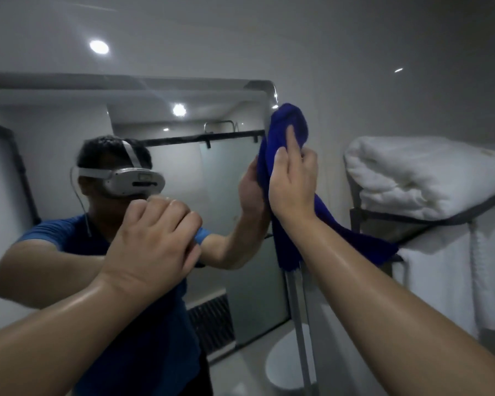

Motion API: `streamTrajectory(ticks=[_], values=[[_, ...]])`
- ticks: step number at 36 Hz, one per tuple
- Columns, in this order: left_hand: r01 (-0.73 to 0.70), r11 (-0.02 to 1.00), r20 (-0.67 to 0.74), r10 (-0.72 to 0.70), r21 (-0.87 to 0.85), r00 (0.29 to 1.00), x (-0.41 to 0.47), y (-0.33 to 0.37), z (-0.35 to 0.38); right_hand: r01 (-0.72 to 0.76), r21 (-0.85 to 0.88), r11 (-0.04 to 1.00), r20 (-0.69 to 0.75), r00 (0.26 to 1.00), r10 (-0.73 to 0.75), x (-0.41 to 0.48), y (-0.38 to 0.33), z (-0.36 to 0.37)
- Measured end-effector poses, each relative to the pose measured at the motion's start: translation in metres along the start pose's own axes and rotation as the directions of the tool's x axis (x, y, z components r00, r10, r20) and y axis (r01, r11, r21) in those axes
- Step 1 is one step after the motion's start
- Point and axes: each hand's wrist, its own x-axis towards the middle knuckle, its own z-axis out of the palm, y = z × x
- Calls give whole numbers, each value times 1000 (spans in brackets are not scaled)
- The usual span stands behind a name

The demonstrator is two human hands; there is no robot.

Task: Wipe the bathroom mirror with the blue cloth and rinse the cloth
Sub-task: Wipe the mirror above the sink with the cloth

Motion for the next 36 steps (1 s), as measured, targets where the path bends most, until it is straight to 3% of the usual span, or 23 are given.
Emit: streamTrajectory(ticks=[2,6,11,16,24,30,32,36], values=[[-14,1000,-12,13,-25,1000,-1,0,2,63,-47,997,-9,998,-64,-1,21,2],[-22,999,14,23,-44,1000,-2,-1,7,22,-95,995,-69,997,-28,-31,48,1],[-40,999,79,39,14,996,1,1,10,-141,-115,983,-108,986,129,-118,101,-6],[-43,998,54,41,46,998,2,3,11,-347,-129,929,-79,937,340,-211,165,-23],[-34,997,48,30,70,998,4,6,5,-708,-198,678,-88,702,707,-301,225,-51],[-23,998,47,20,64,999,6,7,3,-863,-96,496,-159,505,848,-293,221,-54],[-21,998,35,19,53,999,7,8,4,-845,-53,532,-158,533,832,-276,207,-48],[-21,999,17,20,40,1000,7,8,4,-697,73,713,-114,704,701,-211,145,-32]])
